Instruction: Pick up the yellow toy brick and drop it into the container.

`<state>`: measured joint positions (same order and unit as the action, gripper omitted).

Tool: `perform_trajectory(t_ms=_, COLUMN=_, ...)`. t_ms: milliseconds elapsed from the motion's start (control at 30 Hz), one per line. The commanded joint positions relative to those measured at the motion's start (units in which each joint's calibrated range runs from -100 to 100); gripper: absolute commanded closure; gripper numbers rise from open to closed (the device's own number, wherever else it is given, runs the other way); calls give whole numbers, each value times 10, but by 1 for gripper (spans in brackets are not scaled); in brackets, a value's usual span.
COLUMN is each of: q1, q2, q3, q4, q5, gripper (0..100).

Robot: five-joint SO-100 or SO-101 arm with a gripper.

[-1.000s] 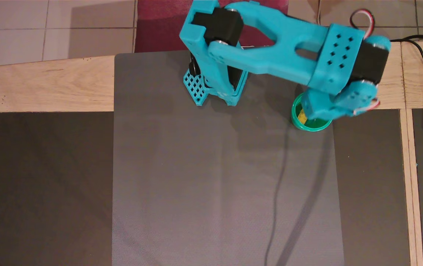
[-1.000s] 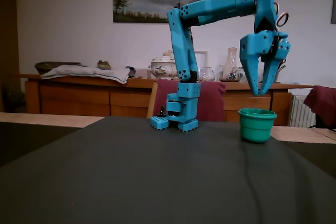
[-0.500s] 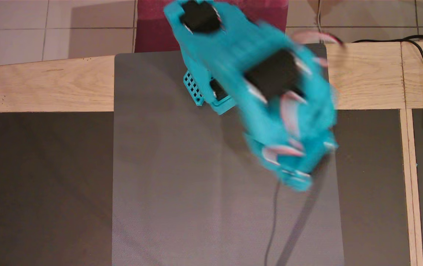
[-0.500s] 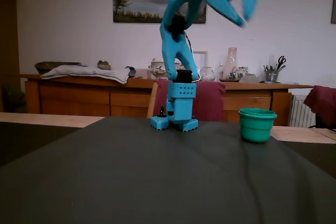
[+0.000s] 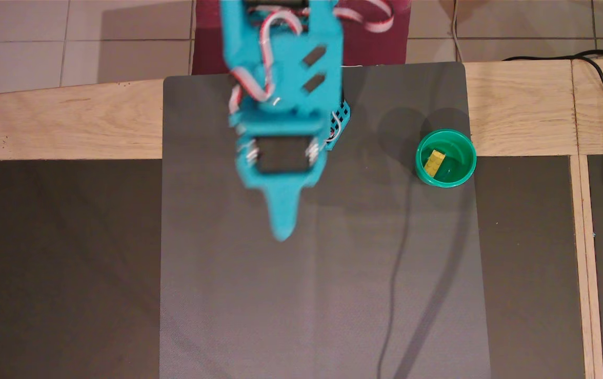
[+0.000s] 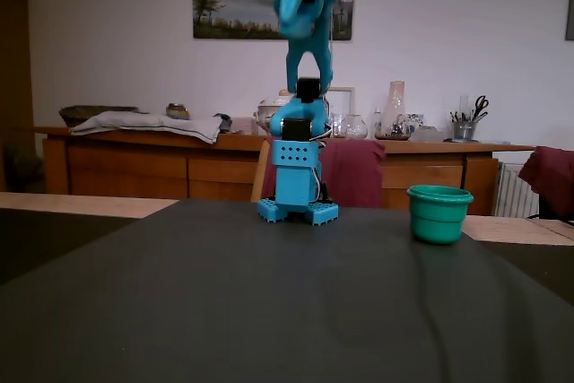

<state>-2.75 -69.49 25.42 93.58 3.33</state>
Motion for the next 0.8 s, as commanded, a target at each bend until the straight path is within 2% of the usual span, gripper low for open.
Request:
perform_trajectory(t_ms=0, q1=0, q2=-87, q3=113, q4=-59, q5=-3, gripper=100)
perform_trajectory(t_ms=300, q1=-1, q2=-294, q3=480, q4=-220, q5=-10, gripper=100)
perform_trajectory(t_ms=767, q1=-7, q2=-294, q3=697, q4=-344, q5=-15, gripper=100)
